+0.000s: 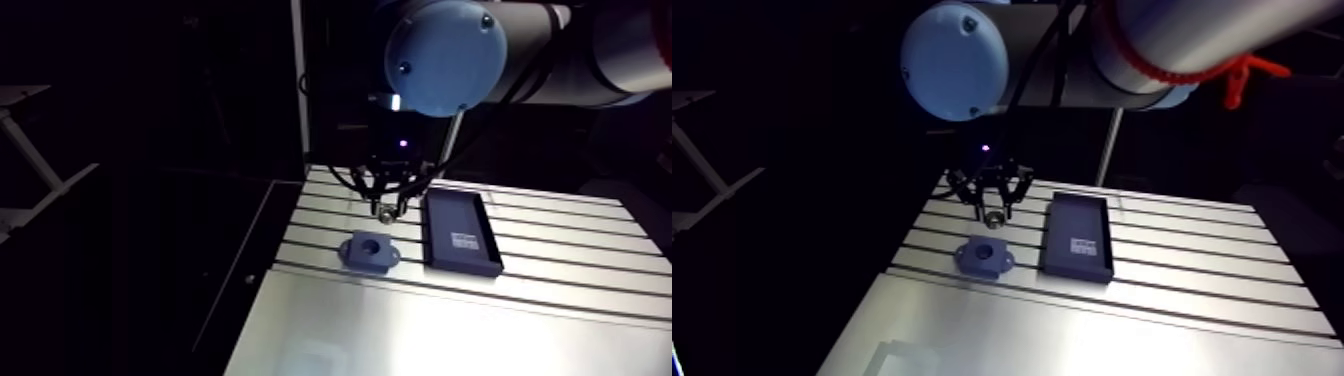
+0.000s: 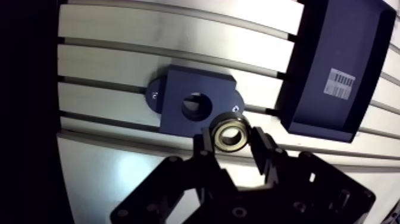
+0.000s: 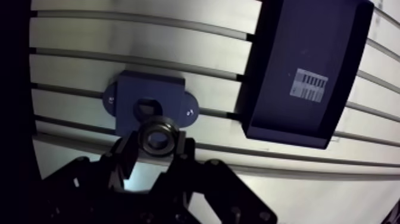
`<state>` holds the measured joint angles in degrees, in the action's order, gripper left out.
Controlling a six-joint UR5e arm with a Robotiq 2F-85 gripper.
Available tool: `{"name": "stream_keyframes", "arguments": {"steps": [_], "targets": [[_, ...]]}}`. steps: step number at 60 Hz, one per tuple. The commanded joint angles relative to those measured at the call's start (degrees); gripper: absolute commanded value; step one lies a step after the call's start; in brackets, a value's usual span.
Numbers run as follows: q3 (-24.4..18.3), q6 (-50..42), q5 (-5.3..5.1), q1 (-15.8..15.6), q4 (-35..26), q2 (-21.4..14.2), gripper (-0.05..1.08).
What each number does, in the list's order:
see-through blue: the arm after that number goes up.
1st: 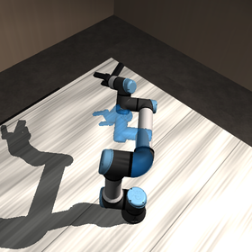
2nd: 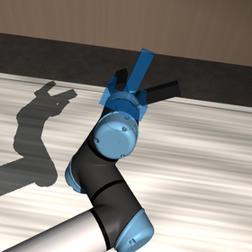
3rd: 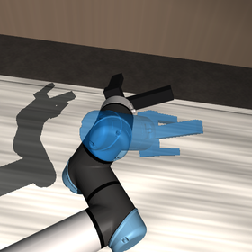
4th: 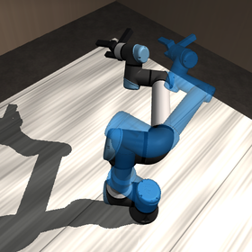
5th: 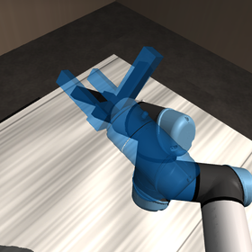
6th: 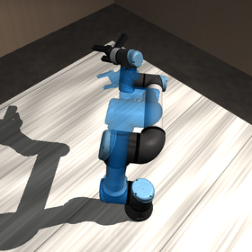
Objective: Pick up the bearing and press it into the housing until flush.
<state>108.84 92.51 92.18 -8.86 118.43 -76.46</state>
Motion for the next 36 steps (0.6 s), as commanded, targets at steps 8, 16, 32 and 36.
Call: {"name": "stream_keyframes", "arguments": {"steps": [8,16,32,36], "targets": [[0.9,0.0,-0.19,-0.46,2.68,1.44,0.58],[0.9,-0.01,-0.11,-0.98,3.14,1.97,0.58],[1.06,-0.09,-0.11,-1.14,3.77,2.92,0.58],[1.15,-0.02,-0.11,-1.41,4.03,3.18,0.58]]}}
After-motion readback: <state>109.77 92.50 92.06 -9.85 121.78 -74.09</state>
